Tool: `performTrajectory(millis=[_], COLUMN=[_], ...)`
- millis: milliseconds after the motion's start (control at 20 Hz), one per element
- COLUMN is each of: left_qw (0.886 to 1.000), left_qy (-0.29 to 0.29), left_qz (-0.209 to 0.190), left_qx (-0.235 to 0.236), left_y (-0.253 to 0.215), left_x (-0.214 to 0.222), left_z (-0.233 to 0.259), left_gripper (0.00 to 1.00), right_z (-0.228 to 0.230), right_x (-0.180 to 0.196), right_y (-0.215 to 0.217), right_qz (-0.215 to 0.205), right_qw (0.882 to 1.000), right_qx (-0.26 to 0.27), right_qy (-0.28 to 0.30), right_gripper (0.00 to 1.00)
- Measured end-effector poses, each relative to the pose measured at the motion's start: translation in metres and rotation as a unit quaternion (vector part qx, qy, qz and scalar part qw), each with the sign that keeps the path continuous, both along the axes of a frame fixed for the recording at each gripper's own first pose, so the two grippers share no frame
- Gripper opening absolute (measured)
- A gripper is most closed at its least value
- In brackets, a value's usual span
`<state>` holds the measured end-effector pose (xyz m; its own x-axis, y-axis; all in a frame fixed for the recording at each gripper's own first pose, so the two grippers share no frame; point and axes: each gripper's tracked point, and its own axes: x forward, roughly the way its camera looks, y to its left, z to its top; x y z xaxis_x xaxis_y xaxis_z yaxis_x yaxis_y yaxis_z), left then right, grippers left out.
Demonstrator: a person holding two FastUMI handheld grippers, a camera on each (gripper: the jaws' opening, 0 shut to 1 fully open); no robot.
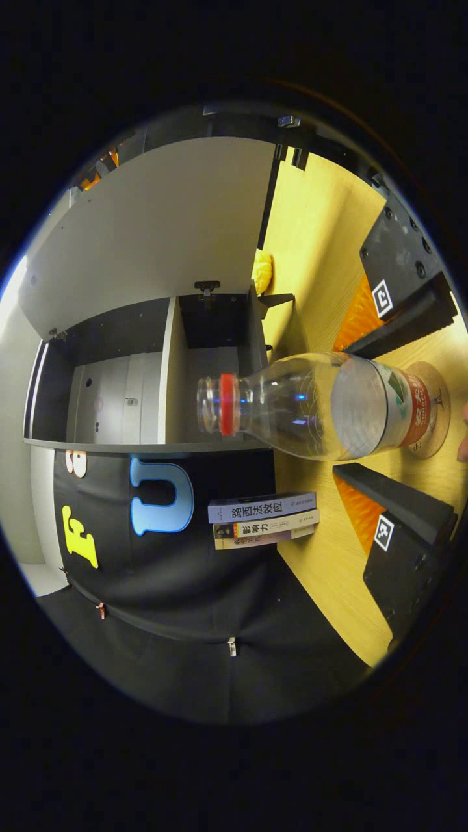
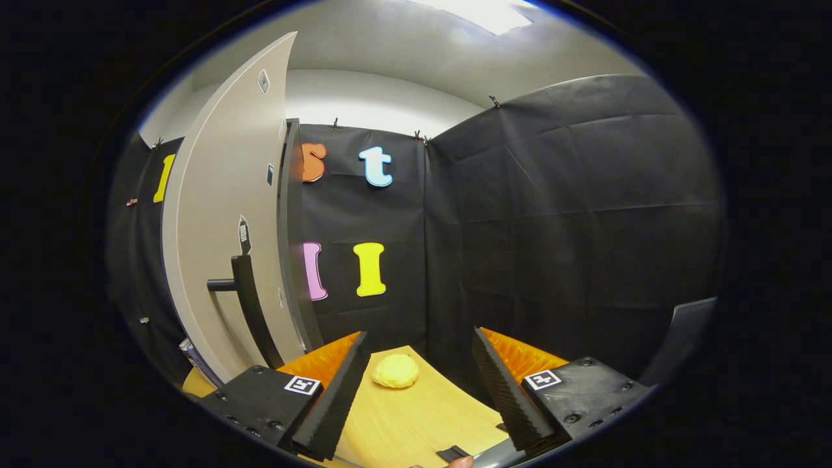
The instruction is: Open the cabinet door with the right hand, grasp the bottle in the cabinet with the left hand and place it on the coaster, then close the cabinet door with the right hand.
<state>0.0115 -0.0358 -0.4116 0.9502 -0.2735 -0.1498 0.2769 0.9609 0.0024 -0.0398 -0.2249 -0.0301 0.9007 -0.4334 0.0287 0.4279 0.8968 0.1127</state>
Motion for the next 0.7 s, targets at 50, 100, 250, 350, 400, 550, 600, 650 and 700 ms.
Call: performTrajectory(millis=[50, 100, 250, 350, 400, 550, 600, 650, 700], left_qw=[1.000, 1.000, 1.000, 0.999, 0.999, 0.999, 0.998, 0.998, 0.998], left_qy=[0.002, 0.003, 0.007, 0.019, 0.021, -0.004, -0.014, -0.022, -0.027], left_qz=[0.003, 0.006, 0.030, 0.043, 0.044, 0.038, 0.038, 0.039, 0.043], left_qx=[0.007, 0.010, 0.007, -0.003, -0.014, -0.035, -0.040, -0.043, -0.042], left_y=[0.002, 0.003, 0.009, 0.008, 0.004, -0.005, -0.007, -0.008, -0.009], left_x=[-0.004, -0.009, -0.027, -0.036, -0.040, -0.046, -0.044, -0.043, -0.041], left_z=[0.005, 0.011, 0.043, 0.072, 0.091, 0.168, 0.192, 0.213, 0.232], left_gripper=[0.94, 0.94, 0.94, 0.94, 0.94, 0.94, 0.94, 0.94, 0.94], right_z=[0.000, 0.000, -0.002, -0.004, -0.003, 0.000, 0.002, 0.004, 0.005], right_x=[0.000, 0.001, 0.001, 0.002, 0.003, 0.007, 0.009, 0.009, 0.011], right_y=[0.000, 0.000, -0.003, -0.003, -0.002, 0.003, 0.006, 0.011, 0.016], right_qz=[0.001, 0.002, 0.004, 0.009, 0.012, 0.025, 0.030, 0.037, 0.046], right_qw=[1.000, 1.000, 1.000, 1.000, 1.000, 1.000, 1.000, 0.999, 0.999], right_qx=[0.001, 0.002, -0.001, 0.002, 0.002, -0.001, 0.000, 0.001, 0.004], right_qy=[0.000, 0.000, 0.004, 0.006, 0.006, 0.005, 0.004, 0.003, 0.003], right_gripper=[0.98, 0.98, 0.98, 0.98, 0.98, 0.98, 0.98, 0.98, 0.98])
